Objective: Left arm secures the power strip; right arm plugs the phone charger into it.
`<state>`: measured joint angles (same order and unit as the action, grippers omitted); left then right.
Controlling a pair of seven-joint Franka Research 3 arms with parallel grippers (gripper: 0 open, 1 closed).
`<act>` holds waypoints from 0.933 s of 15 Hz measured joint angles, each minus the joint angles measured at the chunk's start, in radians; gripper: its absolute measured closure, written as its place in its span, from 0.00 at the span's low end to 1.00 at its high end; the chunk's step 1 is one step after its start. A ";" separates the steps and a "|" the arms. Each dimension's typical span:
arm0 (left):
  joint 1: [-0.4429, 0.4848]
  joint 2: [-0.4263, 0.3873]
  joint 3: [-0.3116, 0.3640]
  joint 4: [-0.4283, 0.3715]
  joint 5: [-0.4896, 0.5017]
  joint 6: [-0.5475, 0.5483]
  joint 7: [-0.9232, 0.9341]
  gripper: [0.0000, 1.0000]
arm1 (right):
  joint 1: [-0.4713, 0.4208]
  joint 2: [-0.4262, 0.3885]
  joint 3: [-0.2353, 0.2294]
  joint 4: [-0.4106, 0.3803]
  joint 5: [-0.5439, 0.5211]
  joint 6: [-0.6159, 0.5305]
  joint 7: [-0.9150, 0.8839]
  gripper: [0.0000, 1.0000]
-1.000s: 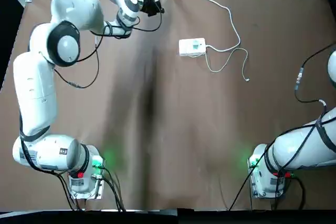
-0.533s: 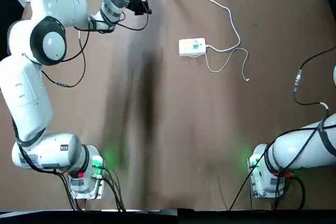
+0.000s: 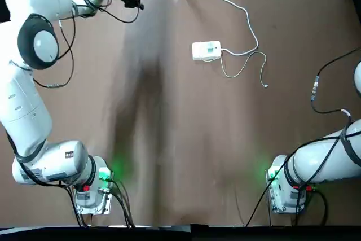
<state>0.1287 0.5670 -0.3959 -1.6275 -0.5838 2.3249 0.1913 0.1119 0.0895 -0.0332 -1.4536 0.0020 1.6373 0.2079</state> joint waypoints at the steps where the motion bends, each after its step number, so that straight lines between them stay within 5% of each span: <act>1: 0.017 -0.018 0.000 0.004 0.028 -0.029 -0.013 0.98 | 0.000 0.004 -0.001 0.000 0.000 0.000 0.000 0.00; 6: 0.091 -0.099 0.003 0.034 0.159 -0.175 -0.100 0.85 | 0.000 0.008 -0.002 0.000 0.000 -0.001 0.002 0.00; 8: 0.111 -0.108 0.004 0.055 0.190 -0.220 -0.117 0.67 | 0.000 0.008 -0.002 0.000 0.000 -0.002 0.002 0.00; 9: 0.124 -0.113 0.006 0.071 0.230 -0.253 -0.117 0.49 | 0.000 0.008 -0.001 -0.001 0.000 -0.003 0.001 0.00; 14: 0.124 -0.185 0.004 0.089 0.402 -0.312 -0.180 0.04 | 0.001 0.008 0.034 -0.002 0.000 -0.014 0.001 0.00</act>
<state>0.2531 0.3823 -0.3920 -1.5383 -0.1813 2.0127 0.0115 0.1130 0.0979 0.0013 -1.4556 0.0021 1.6237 0.2091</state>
